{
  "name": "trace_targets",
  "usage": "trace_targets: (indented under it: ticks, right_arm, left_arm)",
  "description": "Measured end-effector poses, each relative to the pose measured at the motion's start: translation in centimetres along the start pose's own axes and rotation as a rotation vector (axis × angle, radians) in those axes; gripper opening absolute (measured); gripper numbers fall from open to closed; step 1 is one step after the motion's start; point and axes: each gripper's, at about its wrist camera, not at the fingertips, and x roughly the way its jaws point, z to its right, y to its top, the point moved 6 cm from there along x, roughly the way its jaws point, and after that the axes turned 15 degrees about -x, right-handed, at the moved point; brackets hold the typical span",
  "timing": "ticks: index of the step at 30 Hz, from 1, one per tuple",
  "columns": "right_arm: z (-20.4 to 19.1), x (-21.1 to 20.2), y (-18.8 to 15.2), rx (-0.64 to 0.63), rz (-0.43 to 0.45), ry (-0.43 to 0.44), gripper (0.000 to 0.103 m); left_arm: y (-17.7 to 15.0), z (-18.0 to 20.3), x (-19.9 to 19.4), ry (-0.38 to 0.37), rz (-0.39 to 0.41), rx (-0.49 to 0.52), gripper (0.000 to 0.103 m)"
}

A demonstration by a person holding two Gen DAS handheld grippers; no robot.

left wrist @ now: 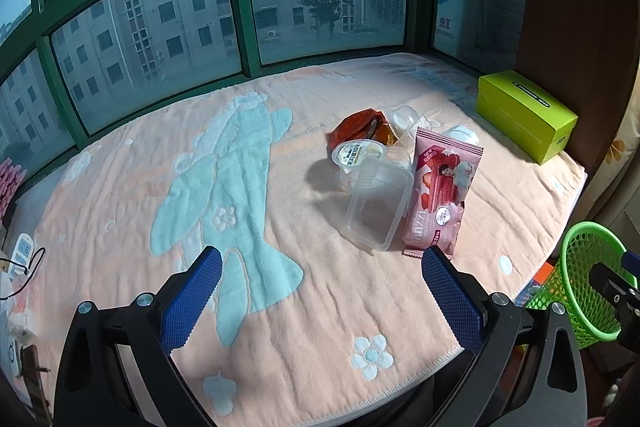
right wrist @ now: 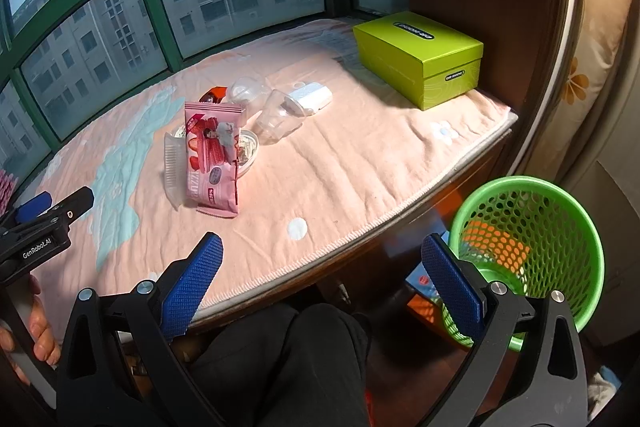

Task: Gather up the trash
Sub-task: 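Move the right tool toward the pink strawberry snack wrapper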

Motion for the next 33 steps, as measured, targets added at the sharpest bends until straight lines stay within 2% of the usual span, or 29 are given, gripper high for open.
trace_targets:
  ticks: [33]
  right_arm:
    - [-0.6, 1.9, 1.3, -0.006, -0.015, 0.027, 0.098]
  left_arm:
    - [1.1, -0.8, 1.2, 0.021, -0.002, -0.004, 0.097]
